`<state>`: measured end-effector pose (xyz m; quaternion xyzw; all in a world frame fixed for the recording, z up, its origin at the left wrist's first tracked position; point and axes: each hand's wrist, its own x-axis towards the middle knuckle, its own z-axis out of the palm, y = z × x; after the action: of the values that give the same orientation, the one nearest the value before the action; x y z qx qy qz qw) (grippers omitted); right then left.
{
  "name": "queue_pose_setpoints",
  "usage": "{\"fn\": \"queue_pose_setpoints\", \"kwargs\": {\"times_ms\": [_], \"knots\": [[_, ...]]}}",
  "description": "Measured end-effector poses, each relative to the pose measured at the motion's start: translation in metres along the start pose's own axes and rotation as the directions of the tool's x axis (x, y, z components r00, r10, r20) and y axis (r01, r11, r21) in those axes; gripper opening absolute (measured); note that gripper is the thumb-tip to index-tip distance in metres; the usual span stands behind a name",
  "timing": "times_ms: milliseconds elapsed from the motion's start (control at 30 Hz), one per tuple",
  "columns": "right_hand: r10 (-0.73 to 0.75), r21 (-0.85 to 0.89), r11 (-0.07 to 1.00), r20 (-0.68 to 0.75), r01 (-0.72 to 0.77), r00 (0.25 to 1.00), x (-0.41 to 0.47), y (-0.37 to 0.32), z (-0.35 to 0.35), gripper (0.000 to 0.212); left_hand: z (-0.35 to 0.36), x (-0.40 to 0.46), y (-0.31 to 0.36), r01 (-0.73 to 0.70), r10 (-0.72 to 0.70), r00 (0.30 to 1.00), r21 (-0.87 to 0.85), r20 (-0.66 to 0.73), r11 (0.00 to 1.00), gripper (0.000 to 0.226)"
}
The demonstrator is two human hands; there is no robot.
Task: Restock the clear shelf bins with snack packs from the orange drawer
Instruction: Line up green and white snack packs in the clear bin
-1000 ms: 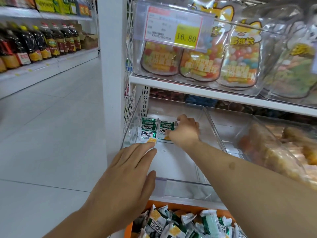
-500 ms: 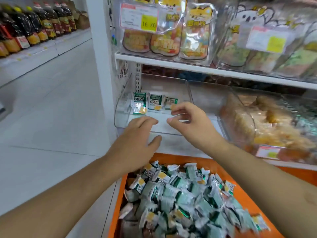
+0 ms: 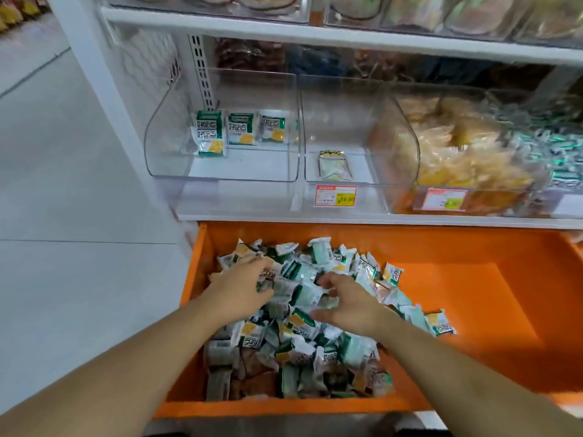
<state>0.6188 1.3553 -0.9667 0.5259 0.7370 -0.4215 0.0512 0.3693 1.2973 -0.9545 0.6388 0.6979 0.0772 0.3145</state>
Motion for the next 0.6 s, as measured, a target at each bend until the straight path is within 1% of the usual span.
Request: {"fn": "queue_pose_setpoints", "kwargs": {"times_ms": [33, 67, 100, 200, 267, 367, 400, 467, 533, 600], "knots": [[0.006, -0.063, 0.998, 0.038, -0.003, 0.999, 0.006, 0.007, 0.008, 0.097, 0.011, 0.007, -0.005, 0.002, -0.004, 0.999, 0.034, 0.036, 0.999, 0.062], [0.005, -0.123, 0.992, 0.063, 0.003, 0.998, 0.012, 0.013, 0.015, 0.110, 0.021, 0.012, -0.009, 0.002, -0.006, 0.998, 0.062, 0.069, 0.998, 0.068], [-0.002, -0.167, 0.986, 0.074, 0.014, 0.997, 0.018, 0.018, 0.021, 0.118, 0.030, 0.019, -0.013, 0.004, -0.012, 0.995, 0.079, 0.097, 0.997, 0.075], [-0.004, -0.189, 0.982, 0.052, 0.014, 0.999, 0.034, 0.030, 0.039, 0.132, 0.051, 0.037, -0.020, 0.008, -0.020, 0.989, 0.086, 0.143, 0.996, 0.092], [-0.029, -0.229, 0.973, 0.008, 0.030, 1.000, 0.044, 0.036, 0.049, 0.136, 0.062, 0.048, -0.022, 0.003, -0.020, 0.986, 0.099, 0.164, 0.995, 0.098], [-0.049, -0.281, 0.959, -0.051, 0.033, 0.998, 0.055, 0.038, 0.058, 0.132, 0.075, 0.061, -0.021, 0.015, -0.041, 0.987, 0.169, 0.152, 0.986, 0.101], [-0.049, -0.291, 0.956, -0.063, 0.028, 0.997, 0.058, 0.038, 0.059, 0.128, 0.078, 0.065, -0.020, 0.014, -0.044, 0.990, 0.211, 0.137, 0.977, 0.097], [-0.044, -0.305, 0.952, -0.082, 0.017, 0.996, 0.061, 0.039, 0.058, 0.118, 0.083, 0.070, -0.019, -0.002, -0.032, 0.993, 0.295, 0.111, 0.955, 0.082], [-0.041, -0.285, 0.958, -0.084, 0.015, 0.996, 0.062, 0.040, 0.055, 0.108, 0.088, 0.070, -0.021, 0.003, -0.030, 0.996, 0.304, 0.086, 0.953, 0.071], [-0.043, -0.218, 0.976, -0.072, 0.026, 0.996, 0.061, 0.041, 0.052, 0.095, 0.089, 0.067, -0.022, -0.003, -0.015, 0.998, 0.276, 0.063, 0.961, 0.064]]}}
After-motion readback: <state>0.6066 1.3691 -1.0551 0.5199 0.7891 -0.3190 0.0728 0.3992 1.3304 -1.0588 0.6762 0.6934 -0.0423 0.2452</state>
